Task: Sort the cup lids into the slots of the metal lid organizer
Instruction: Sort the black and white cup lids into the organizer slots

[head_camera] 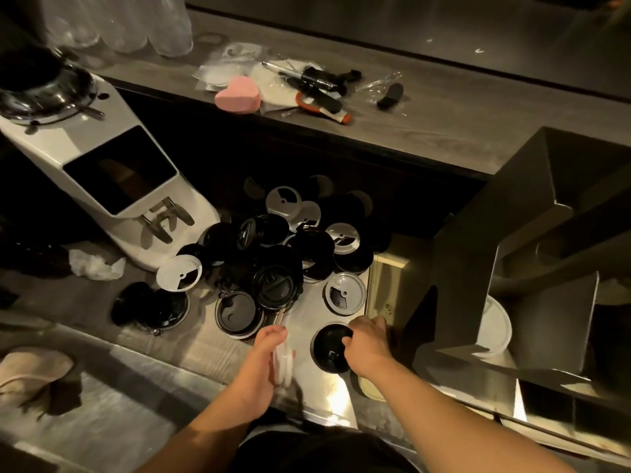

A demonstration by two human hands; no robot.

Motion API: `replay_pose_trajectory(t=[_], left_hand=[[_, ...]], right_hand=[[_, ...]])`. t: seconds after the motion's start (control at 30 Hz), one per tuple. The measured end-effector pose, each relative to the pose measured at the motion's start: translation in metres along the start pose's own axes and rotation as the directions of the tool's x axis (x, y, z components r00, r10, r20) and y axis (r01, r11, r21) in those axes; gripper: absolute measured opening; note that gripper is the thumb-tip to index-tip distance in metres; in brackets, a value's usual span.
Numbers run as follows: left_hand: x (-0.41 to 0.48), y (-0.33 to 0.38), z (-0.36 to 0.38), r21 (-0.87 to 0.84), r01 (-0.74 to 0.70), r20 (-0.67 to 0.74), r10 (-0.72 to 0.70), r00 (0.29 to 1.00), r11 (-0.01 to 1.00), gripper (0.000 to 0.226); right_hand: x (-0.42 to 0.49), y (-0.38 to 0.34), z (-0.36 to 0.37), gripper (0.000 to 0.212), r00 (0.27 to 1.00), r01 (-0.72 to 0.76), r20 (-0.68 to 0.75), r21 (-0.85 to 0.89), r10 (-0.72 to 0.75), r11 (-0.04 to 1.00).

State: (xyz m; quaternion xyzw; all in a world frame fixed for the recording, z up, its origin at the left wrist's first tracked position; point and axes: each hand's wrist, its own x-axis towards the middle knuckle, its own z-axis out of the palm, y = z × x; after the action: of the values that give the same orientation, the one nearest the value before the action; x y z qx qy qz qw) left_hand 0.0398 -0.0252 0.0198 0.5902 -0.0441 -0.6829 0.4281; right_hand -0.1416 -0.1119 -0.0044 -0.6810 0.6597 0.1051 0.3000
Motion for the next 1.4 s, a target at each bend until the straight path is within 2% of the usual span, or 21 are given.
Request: replay_pose_trajectory(t=[0.07, 0.1, 0.17, 0.2, 0.27, 0.37, 0.43, 0.5, 0.57, 0.6, 0.67, 0.73, 0.93, 1.0, 1.07, 1.13, 1.2, 1.23, 1.3, 1.33, 1.4], left_hand=[[-0.007, 0.001, 0.001, -0.030, 0.035, 0.001, -0.035, 0.999, 0.999, 0.041], [-0.009, 0.001, 0.001, -0.049, 0.042, -0.010, -0.042, 0.999, 0.998, 0.037], [-0.015, 0.002, -0.001, -0.114, 0.058, -0.011, -0.060, 0.998, 0.992, 0.031], [-0.017, 0.003, -0.002, -0.172, 0.077, 0.023, -0.074, 0.997, 0.982, 0.033], [-0.024, 0.006, -0.003, -0.345, 0.148, 0.120, -0.113, 0.986, 0.927, 0.051], [-0.034, 0.013, 0.001, -0.529, 0.196, 0.222, -0.089, 0.971, 0.826, 0.069], [-0.042, 0.023, 0.008, -0.555, 0.195, 0.280, -0.039, 0.959, 0.809, 0.072], [-0.053, 0.035, 0.021, -0.547, 0.172, 0.316, 0.011, 0.949, 0.819, 0.068], [-0.065, 0.047, 0.035, -0.546, 0.161, 0.332, 0.036, 0.943, 0.822, 0.056], [-0.071, 0.053, 0.043, -0.541, 0.168, 0.351, 0.040, 0.935, 0.824, 0.053], [-0.085, 0.061, 0.057, -0.503, 0.161, 0.393, 0.059, 0.917, 0.849, 0.051], [-0.100, 0.067, 0.071, -0.417, 0.105, 0.416, 0.087, 0.905, 0.903, 0.051], [-0.141, 0.071, 0.107, -0.189, -0.081, 0.482, 0.165, 0.860, 0.979, 0.052], [-0.149, 0.071, 0.111, -0.194, -0.109, 0.576, 0.203, 0.791, 0.975, 0.055], [-0.155, 0.070, 0.110, -0.182, -0.142, 0.704, 0.230, 0.672, 0.973, 0.057], [-0.161, 0.068, 0.112, -0.138, -0.212, 0.751, 0.242, 0.615, 0.967, 0.066], [-0.166, 0.070, 0.123, -0.124, -0.278, 0.753, 0.273, 0.599, 0.953, 0.076], [-0.168, 0.070, 0.131, -0.142, -0.289, 0.764, 0.291, 0.575, 0.947, 0.075], [-0.173, 0.071, 0.150, -0.249, -0.251, 0.797, 0.345, 0.495, 0.935, 0.065], [-0.177, 0.072, 0.159, -0.300, -0.225, 0.792, 0.374, 0.482, 0.927, 0.062], [-0.178, 0.072, 0.174, -0.336, -0.196, 0.764, 0.388, 0.516, 0.921, 0.062]], right_hand=[[0.001, 0.001, 0.002, 0.031, 1.000, 0.010, -0.007, -0.008, -0.010, 1.000], [0.000, 0.002, 0.004, 0.029, 1.000, 0.000, -0.009, 0.050, 0.001, 0.999], [-0.003, 0.004, 0.003, 0.023, 0.998, -0.060, -0.003, 0.259, 0.063, 0.964], [-0.007, 0.005, 0.000, 0.018, 0.994, -0.102, -0.003, 0.401, 0.112, 0.910], [-0.020, 0.005, -0.010, 0.013, 0.985, -0.145, 0.021, 0.642, 0.172, 0.753], [-0.048, 0.002, -0.029, 0.025, 0.982, -0.175, 0.112, 0.838, 0.151, 0.516], [-0.070, -0.003, -0.046, 0.024, 0.983, -0.181, 0.171, 0.960, 0.067, 0.214], [-0.091, -0.012, -0.066, 0.023, 0.977, -0.213, 0.211, 0.974, -0.038, -0.072], [-0.107, -0.018, -0.083, 0.031, 0.970, -0.239, 0.223, 0.946, -0.092, -0.221], [-0.114, -0.020, -0.091, 0.036, 0.970, -0.239, 0.219, 0.937, -0.104, -0.254], [-0.128, -0.023, -0.106, 0.037, 0.977, -0.205, 0.186, 0.949, -0.099, -0.240], [-0.143, -0.024, -0.120, 0.029, 0.987, -0.138, 0.123, 0.978, -0.105, -0.159], [-0.184, -0.023, -0.148, 0.018, 0.985, 0.168, -0.149, 0.937, -0.085, 0.306], [-0.191, -0.016, -0.152, 0.014, 0.962, 0.271, -0.259, 0.861, -0.086, 0.431], [-0.196, -0.007, -0.156, 0.014, 0.917, 0.375, -0.372, 0.691, -0.140, 0.619], [-0.201, 0.002, -0.164, 0.014, 0.895, 0.413, -0.401, 0.577, -0.197, 0.705], [-0.205, 0.010, -0.176, 0.017, 0.906, 0.408, -0.363, 0.625, -0.215, 0.665], [-0.206, 0.016, -0.182, 0.018, 0.916, 0.399, -0.342, 0.700, -0.212, 0.593], [-0.209, 0.031, -0.193, 0.020, 0.930, 0.362, -0.307, 0.855, -0.199, 0.372], [-0.212, 0.038, -0.200, 0.019, 0.937, 0.335, -0.290, 0.904, -0.193, 0.266], [-0.216, 0.055, -0.213, 0.016, 0.950, 0.289, -0.271, 0.951, -0.153, 0.112]])
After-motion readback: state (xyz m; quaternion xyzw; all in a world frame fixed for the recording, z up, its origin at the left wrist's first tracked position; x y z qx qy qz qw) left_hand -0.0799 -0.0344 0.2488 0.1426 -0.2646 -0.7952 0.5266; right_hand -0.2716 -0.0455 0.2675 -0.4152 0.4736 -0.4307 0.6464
